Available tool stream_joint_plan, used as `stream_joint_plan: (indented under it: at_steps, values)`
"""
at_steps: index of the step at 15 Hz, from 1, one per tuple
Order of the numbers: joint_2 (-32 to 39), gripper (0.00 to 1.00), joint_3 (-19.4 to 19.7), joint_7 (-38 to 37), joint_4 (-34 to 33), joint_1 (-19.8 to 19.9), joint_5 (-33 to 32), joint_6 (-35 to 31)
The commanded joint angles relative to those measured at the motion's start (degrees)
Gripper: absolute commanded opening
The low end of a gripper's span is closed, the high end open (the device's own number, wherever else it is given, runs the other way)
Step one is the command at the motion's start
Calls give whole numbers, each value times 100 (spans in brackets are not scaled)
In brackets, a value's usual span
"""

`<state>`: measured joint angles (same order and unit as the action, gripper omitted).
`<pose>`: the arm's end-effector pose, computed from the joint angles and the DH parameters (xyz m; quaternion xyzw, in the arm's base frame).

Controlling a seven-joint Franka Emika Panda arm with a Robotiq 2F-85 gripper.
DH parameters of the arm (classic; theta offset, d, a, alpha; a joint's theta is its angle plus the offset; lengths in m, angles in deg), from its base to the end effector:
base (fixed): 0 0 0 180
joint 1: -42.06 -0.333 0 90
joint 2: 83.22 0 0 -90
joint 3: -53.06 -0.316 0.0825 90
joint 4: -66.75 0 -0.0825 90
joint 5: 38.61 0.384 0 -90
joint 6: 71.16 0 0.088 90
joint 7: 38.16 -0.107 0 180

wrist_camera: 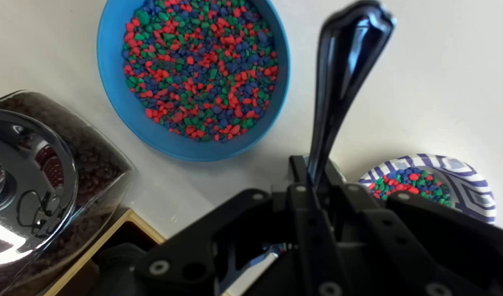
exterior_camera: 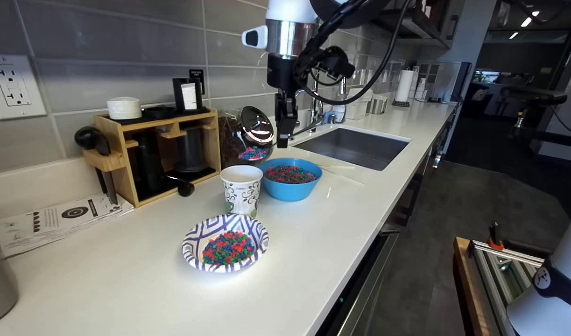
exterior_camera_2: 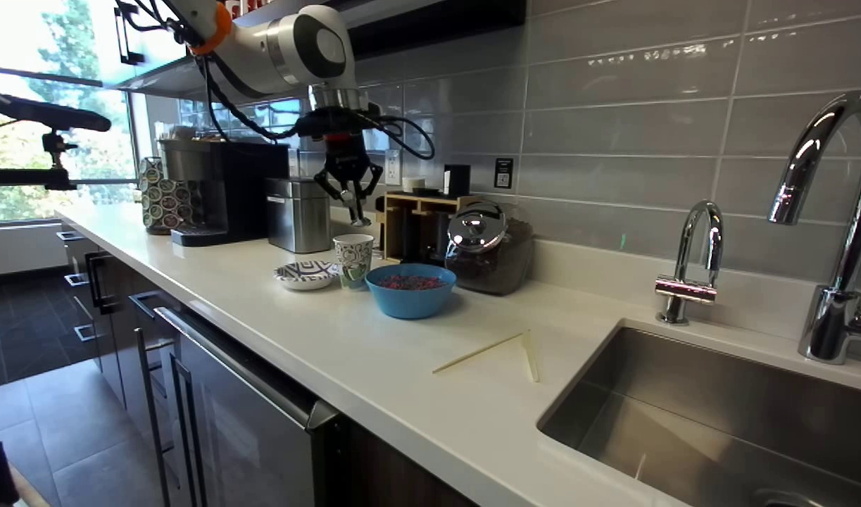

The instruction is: Move some of the contents in the bowl and put it in the cup using a spoon

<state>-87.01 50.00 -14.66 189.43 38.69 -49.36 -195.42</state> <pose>0.5329 0.0531 0.4428 0.9480 0.3042 0.0339 0.0876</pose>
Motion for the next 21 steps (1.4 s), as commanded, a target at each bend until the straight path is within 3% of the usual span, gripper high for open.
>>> stream_joint_plan:
  at_steps: [1,21]
  values:
    - [211,2,-65,-246,-305,-42,-279,402]
    - [1009,2,-367,-893,-1401,-380,-1301,1697]
